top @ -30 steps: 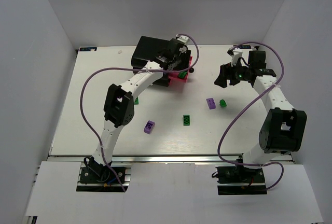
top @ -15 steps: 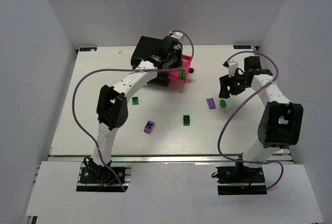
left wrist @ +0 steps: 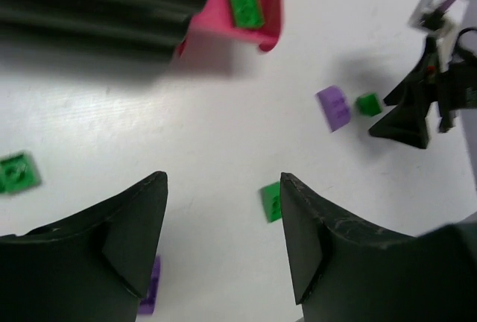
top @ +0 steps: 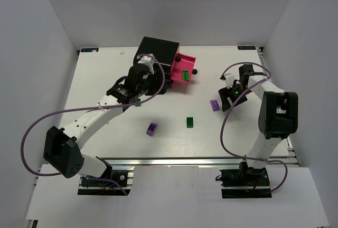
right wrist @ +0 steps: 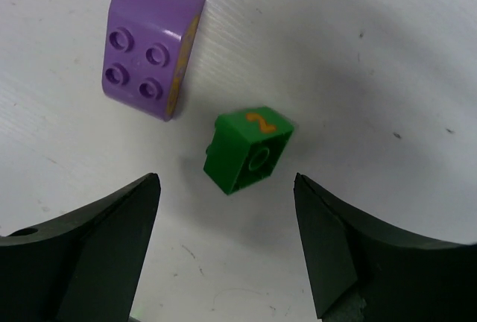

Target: Sort the legos into containers by color

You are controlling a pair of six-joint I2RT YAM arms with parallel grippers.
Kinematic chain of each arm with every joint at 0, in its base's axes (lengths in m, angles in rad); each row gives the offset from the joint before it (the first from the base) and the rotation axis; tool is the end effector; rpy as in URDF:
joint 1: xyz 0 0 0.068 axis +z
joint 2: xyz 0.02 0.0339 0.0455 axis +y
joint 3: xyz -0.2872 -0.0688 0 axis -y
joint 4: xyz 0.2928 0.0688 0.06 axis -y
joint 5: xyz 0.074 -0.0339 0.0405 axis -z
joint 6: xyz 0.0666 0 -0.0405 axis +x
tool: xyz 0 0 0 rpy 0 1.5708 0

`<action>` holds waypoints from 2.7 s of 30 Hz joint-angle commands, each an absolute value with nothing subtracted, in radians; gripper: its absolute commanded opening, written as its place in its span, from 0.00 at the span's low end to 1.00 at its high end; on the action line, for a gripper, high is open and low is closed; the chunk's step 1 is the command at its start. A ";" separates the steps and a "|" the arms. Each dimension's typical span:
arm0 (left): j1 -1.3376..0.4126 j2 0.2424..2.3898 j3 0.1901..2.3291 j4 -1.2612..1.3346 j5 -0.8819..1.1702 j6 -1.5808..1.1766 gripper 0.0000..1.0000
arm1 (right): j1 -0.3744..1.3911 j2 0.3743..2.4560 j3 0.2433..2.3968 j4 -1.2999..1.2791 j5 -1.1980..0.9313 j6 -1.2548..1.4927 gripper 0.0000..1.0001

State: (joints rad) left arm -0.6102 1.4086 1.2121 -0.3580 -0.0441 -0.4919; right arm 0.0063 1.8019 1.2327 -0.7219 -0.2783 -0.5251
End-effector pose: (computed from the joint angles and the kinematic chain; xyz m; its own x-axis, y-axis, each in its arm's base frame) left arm 0.3229 -0.2222 0.3246 -0.6362 -0.1309 -0.7603 0.2737 0.8831 -0.3811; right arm 0.4027 0.0208 0.1531 -0.7906 -0.4870 -0.3712 -0.5527 0.8285 0.0901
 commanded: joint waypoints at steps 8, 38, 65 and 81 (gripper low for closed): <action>-0.588 1.330 1.019 -0.403 -0.189 -0.612 0.79 | 0.048 1.858 1.259 -0.646 -0.210 -0.486 0.60; -0.439 1.440 0.925 -0.394 -0.281 -0.601 0.91 | 0.278 2.196 2.172 -0.634 -0.502 -0.468 0.22; -0.351 1.775 1.124 -0.305 -0.222 -0.448 0.76 | 0.282 1.978 1.902 -0.479 -0.437 -0.399 0.72; -0.382 1.669 1.147 -0.305 -0.094 -0.399 0.14 | 0.176 1.807 1.672 -0.474 -0.350 -0.354 0.66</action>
State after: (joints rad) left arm -0.3588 1.7897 1.0969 -0.3176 -0.1730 -0.4404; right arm 0.1833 1.8683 1.6985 -0.4896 -0.4080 -0.3679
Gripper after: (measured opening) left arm 0.464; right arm 0.668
